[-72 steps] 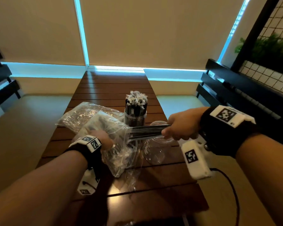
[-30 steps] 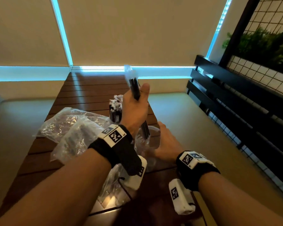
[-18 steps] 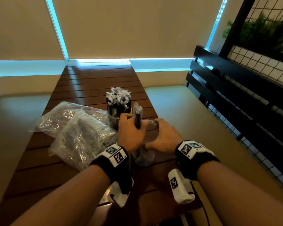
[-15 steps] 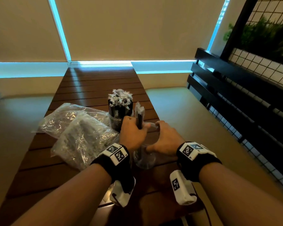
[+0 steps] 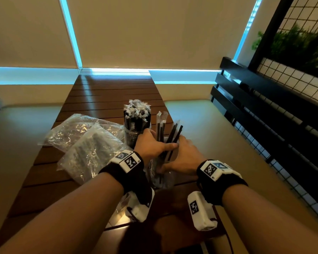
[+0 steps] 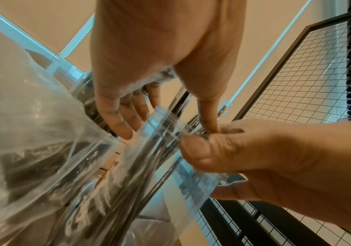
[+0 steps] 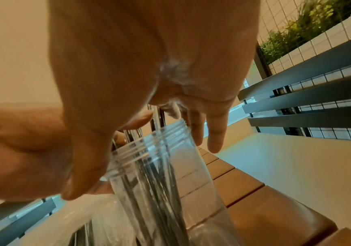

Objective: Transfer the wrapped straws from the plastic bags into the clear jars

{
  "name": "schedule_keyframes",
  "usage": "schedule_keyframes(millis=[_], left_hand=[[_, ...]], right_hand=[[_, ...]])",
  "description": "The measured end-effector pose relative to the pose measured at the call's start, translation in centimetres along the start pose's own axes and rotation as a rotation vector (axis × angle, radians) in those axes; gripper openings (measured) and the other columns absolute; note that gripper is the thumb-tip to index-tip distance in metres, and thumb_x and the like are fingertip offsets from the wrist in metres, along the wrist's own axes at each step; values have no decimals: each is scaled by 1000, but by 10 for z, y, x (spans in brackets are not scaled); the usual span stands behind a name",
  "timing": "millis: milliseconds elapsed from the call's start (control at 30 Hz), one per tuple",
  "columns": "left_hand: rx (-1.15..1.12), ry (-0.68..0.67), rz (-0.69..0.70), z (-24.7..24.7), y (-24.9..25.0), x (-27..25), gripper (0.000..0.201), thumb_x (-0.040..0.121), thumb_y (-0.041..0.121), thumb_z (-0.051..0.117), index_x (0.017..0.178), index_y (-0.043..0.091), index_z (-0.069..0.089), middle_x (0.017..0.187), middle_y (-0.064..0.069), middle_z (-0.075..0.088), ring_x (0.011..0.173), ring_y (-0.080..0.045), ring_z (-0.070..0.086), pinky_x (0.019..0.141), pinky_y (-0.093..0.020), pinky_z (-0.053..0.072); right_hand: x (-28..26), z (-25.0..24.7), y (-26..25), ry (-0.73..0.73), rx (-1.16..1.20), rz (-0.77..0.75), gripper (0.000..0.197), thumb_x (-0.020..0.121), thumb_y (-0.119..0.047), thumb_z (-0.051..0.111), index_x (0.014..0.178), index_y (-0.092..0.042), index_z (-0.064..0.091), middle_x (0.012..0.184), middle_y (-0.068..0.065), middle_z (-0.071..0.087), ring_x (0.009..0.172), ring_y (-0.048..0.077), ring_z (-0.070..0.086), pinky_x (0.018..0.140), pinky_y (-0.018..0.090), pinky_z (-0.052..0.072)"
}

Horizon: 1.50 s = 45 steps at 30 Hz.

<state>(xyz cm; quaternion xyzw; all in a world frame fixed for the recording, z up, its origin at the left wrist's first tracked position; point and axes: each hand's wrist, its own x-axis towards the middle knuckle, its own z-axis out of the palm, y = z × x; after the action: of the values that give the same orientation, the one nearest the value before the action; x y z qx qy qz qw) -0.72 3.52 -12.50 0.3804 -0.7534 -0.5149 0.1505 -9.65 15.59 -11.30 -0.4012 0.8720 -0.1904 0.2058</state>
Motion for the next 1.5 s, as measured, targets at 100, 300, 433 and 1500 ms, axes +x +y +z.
schedule_keyframes(millis=[100, 300, 433, 1500], left_hand=[[116, 16, 4, -7, 5, -4, 73, 51, 62, 87, 103, 18, 60, 94, 1, 69, 87, -17, 67, 81, -44, 57], [175, -87, -76, -27, 6, -9, 76, 62, 56, 86, 115, 16, 49, 112, -3, 58, 102, -21, 60, 87, -42, 56], [139, -159, -104, -42, 13, -14, 46, 72, 33, 87, 90, 15, 49, 86, -4, 56, 65, -13, 54, 55, -29, 49], [397, -36, -38, -140, -93, -50, 26, 84, 42, 66, 102, 23, 62, 109, -4, 66, 97, -21, 64, 89, -43, 55]], right_hand=[[-2, -3, -4, -25, 48, 15, 150, 42, -69, 85, 155, -19, 0, 155, 12, 26, 139, 31, 33, 108, 41, 41], [-21, -28, -21, -178, -270, 43, 64, 74, -61, 72, 122, -21, 60, 95, -2, 58, 97, 19, 57, 71, 24, 46], [-21, -29, -26, -70, -389, 109, 53, 65, -63, 79, 66, -19, 50, 72, -2, 53, 68, 13, 52, 51, 24, 38], [21, 138, -106, -130, -99, -201, 23, 95, -19, 52, 105, -5, 68, 108, 16, 67, 100, 33, 64, 75, 30, 47]])
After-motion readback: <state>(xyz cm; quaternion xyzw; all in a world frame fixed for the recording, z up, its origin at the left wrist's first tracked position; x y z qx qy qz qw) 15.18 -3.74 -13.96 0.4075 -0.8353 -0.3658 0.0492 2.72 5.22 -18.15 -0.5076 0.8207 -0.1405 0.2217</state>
